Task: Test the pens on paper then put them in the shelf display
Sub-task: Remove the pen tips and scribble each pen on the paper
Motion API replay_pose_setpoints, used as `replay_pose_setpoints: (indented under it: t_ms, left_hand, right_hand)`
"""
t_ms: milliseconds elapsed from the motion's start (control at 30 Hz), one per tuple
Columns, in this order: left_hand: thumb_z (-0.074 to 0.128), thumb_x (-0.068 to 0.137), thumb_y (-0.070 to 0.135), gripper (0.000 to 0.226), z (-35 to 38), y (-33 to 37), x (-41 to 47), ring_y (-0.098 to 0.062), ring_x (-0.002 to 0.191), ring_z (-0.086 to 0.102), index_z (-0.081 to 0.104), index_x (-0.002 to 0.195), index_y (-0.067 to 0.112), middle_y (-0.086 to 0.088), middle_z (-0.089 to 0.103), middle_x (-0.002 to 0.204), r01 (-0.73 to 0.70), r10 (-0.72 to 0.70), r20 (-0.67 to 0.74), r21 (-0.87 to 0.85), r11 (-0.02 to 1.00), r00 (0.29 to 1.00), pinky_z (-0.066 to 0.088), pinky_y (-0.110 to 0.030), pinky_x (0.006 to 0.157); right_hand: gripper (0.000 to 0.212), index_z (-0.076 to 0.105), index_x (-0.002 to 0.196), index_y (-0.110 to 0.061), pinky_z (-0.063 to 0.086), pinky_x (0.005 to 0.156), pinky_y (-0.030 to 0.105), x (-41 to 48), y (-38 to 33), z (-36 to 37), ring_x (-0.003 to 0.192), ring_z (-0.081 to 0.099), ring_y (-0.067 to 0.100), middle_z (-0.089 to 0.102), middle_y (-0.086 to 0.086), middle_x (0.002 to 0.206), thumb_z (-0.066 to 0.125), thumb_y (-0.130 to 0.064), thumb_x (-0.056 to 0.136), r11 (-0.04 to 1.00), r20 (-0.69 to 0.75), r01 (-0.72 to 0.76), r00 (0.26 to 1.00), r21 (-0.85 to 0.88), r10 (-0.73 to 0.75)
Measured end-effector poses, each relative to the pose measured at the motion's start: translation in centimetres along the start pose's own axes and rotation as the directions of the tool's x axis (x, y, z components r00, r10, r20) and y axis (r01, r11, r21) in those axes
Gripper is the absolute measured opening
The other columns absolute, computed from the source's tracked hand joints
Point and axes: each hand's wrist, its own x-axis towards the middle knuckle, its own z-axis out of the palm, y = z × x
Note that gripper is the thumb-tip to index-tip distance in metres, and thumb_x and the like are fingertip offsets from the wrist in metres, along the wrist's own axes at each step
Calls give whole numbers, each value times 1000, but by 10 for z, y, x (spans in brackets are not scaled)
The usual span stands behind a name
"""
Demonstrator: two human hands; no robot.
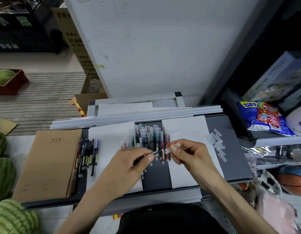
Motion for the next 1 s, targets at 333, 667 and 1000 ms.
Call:
replay_pose_setpoints:
  t_ms: [333,667,1000]
  left_hand:
    - [43,103,57,34,1,-3,-1,-13,72,58,69,104,36,17,61,80,-11,13,-26,68,998,1000,44,-25,64]
    - [47,109,46,26,14,-1,0,-19,65,52,66,97,34,6,52,71,-74,76,-46,39,997,996,45,-39,61]
    - [56,105,32,25,36,-2,4,-9,59,46,78,93,29,11,57,65,24,-33,-57,-148,989,998,32,-20,58]
  right_hand:
    - [23,79,89,-8,46,60,15,0,-9,5,58,53,8,62,-8,63,75,-31,85,995,-63,51,996,-85,-56]
    - [10,81,86,-16,47,63,22,-4,2,16,63,56,10,70,-2,70,76,-10,93,988,-25,48,998,-148,-52]
    - [19,73,78,-9,45,60,21,0,13,21,61,55,10,70,4,69,68,0,94,996,-58,21,998,-84,-26]
